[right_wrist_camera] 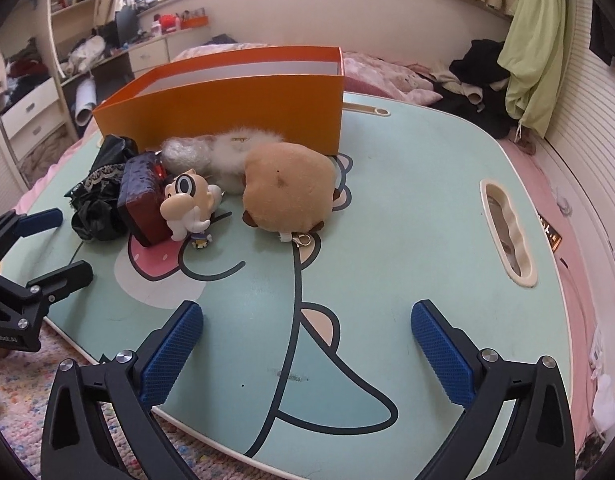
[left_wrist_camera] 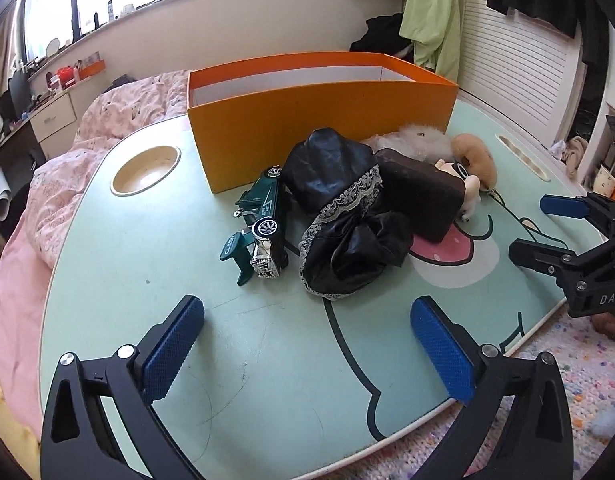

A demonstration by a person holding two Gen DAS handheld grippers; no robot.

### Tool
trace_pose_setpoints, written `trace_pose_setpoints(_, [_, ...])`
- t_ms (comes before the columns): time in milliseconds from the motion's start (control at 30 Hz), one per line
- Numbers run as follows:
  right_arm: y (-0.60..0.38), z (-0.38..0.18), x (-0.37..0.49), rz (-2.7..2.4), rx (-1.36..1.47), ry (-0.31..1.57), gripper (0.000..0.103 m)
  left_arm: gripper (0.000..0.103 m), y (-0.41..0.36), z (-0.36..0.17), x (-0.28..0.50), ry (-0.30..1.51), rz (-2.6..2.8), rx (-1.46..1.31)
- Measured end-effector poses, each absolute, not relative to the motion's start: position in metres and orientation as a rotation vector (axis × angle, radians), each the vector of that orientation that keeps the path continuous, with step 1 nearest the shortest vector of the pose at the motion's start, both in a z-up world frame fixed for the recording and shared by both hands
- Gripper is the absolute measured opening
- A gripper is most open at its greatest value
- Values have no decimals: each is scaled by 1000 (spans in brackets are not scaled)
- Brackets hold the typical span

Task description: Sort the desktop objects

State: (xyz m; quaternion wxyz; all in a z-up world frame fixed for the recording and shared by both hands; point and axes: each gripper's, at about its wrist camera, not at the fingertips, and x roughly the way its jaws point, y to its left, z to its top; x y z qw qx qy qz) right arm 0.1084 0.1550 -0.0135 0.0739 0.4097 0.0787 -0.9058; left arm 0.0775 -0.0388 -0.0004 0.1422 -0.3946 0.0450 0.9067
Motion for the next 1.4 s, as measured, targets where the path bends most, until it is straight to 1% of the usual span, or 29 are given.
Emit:
trace_pose_setpoints(767, [149, -12, 105, -2707, 1195, 251, 103, 103, -36, 1, 77, 129, 2619, -1130])
trace_pose_setpoints(833, [153, -8, 104, -2699, 1182, 199, 103, 103, -35, 1, 77, 126, 2619, -1127])
trace_pose_setpoints(967, [159, 13, 93, -2690, 1105, 17, 103, 103, -35, 0, 77, 126, 2619, -1125])
trace_pose_setpoints(1033, [153, 22, 81, -2700, 1093, 16, 103, 103, -35, 0, 77, 126, 2619, -1125])
trace_pose_setpoints(1100, [144, 26, 67, -2728, 1102, 53, 100, 103, -35, 0, 77, 125, 2619, -1124])
trace_pose_setpoints(1167, [138, 25, 52, -2729, 1151, 48, 93, 103, -35, 0, 77, 125, 2619, -1124])
trace_pose_setpoints(1200, [138, 23, 45, -2715, 1180, 35, 91, 103, -35, 0, 77, 125, 2620, -1124])
trace_pose_setpoints(1233, [138, 21, 40, -2696, 1212, 24, 84, 103, -35, 0, 77, 125, 2620, -1124])
trace_pose_setpoints(1267, [137, 17, 37, -2680, 1238, 20, 73, 103, -35, 0, 77, 125, 2620, -1123])
trace_pose_setpoints(1300, [139, 14, 36, -2670, 1254, 21, 66, 103, -35, 0, 77, 125, 2620, -1123])
trace_pose_setpoints(1333, [139, 12, 38, -2663, 1262, 21, 52, 103, -34, 0, 77, 124, 2620, -1123])
trace_pose_setpoints(1367, [142, 10, 42, -2661, 1255, 19, 49, 103, -35, 0, 77, 124, 2620, -1123])
trace_pose_setpoints(1400, [144, 10, 48, -2671, 1232, 15, 48, 103, -35, 0, 77, 124, 2621, -1122])
